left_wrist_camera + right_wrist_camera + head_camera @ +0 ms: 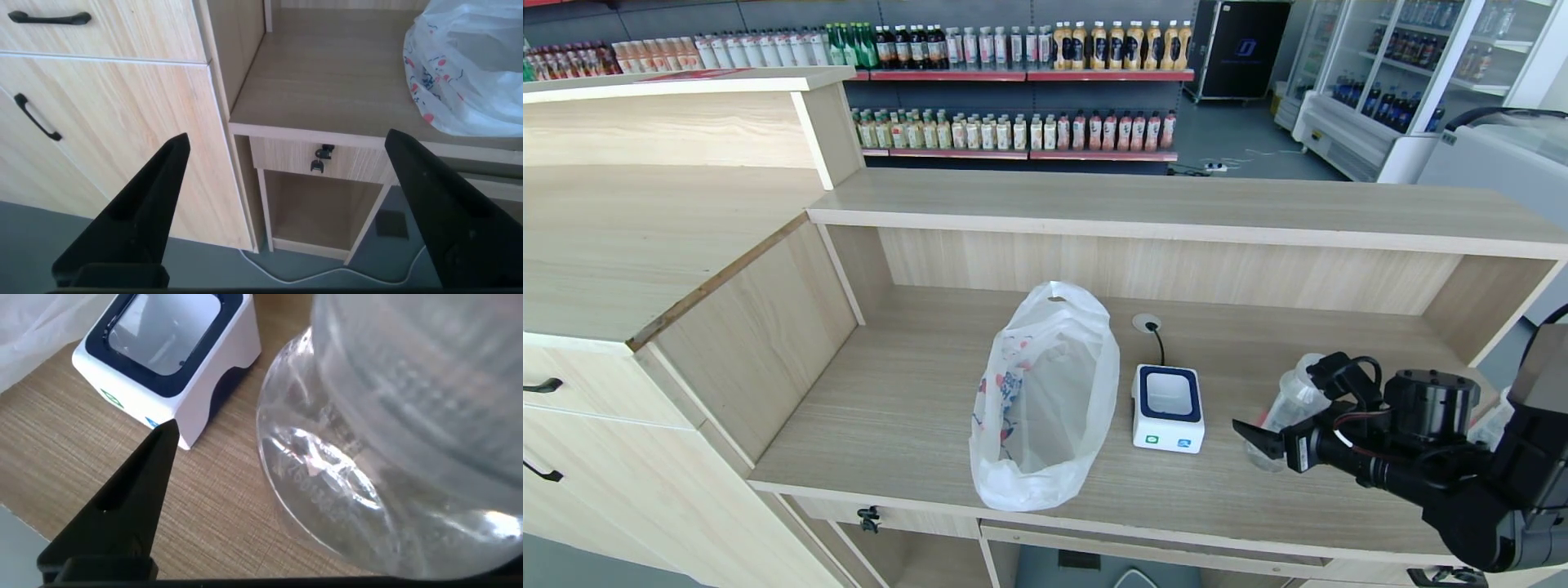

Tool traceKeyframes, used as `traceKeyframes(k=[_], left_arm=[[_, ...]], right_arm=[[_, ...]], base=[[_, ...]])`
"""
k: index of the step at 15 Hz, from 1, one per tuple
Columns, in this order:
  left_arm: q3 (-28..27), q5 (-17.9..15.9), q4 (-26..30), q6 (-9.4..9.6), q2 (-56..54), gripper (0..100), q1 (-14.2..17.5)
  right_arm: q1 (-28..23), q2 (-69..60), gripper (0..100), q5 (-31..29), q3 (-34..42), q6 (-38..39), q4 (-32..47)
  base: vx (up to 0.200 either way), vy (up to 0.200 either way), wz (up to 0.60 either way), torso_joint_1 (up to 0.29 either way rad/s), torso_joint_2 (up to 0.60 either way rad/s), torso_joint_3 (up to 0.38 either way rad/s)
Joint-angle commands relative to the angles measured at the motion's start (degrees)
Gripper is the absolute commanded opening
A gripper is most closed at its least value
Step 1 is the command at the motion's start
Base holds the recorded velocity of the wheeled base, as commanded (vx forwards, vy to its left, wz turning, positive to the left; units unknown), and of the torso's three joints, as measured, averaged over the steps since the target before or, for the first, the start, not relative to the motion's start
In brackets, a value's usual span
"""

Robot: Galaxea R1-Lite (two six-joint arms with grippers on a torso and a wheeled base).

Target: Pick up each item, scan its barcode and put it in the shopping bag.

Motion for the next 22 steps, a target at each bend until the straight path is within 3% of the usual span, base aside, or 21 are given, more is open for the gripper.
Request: traceKeyframes(k=[1,6,7,17,19,22], left_arm=[[0.00,0.02,0.00,-0.04,-0.02,100,0.02],[0.00,0.02,0.00,-0.04,-0.02,100,0.02],[0.00,0.02,0.00,0.04,-0.02,100,0.02],[0.00,0.02,0.00,0.04,-0.02,100,0.02],[0.00,0.02,0.00,-0.04,-0.02,100,0.02],[0.00,0.02,0.00,-0.04,-0.02,100,0.02]], right_arm=[[0.09,0.22,100,-0.01,-0.03,-0.10,0.01],[0.09,0.92,100,2.19,0.06,-0.10,-1.31],[0.09,1.01,0,2.19,0.06,-0.10,-1.66],[-2.46,-1.01,0,2.19,1.37,0.43,-2.28],[-2.99,-6.46,0,6.67,1.46,6.58,-1.48],[-2.72,-19.21,0,11.85,-1.17,15.99,6.78]], base=[[0.000,0.000,0.00,0.000,0.00,0.000],[0.000,0.000,0.00,0.000,0.00,0.000],[0.000,0.000,0.00,0.000,0.00,0.000],[0.000,0.000,0.00,0.000,0.00,0.000],[0.000,0.000,0.00,0.000,0.00,0.000],[0.000,0.000,0.00,0.000,0.00,0.000]])
